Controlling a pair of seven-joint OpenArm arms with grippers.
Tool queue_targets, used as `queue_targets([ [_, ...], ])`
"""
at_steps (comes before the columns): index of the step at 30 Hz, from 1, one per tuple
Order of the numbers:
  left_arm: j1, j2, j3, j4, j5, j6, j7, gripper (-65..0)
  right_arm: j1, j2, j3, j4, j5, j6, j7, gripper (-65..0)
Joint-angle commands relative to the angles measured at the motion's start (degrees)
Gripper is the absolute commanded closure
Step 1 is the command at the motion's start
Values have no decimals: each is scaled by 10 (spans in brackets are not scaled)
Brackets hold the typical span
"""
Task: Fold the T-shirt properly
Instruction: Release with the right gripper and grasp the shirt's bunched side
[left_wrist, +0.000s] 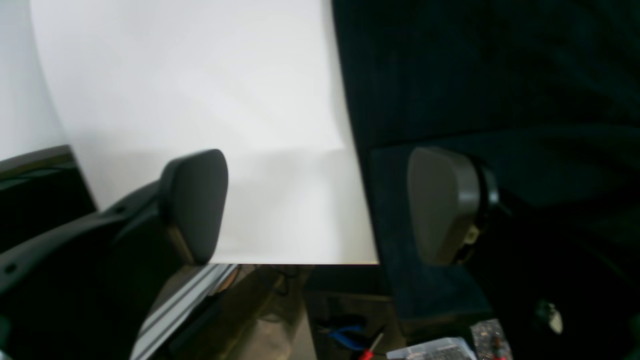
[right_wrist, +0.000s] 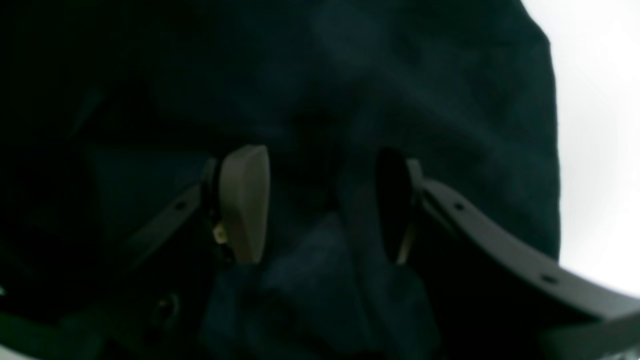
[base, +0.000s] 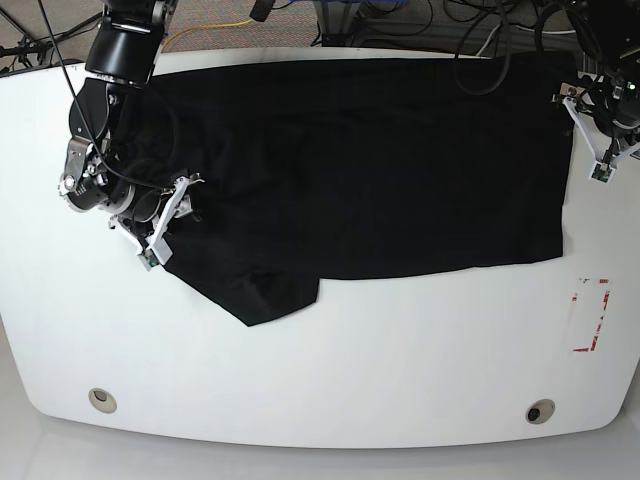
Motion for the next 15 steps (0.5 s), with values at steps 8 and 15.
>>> queue_targets([
  [8,-2,-8,-3,9,0,1,-4,-525,49,4,0,-82,-33,1,28,-328],
  [15,-4,-8,-3,9,0,1,-4,-525,47,-11,0,-86,-40,1,29,-328],
])
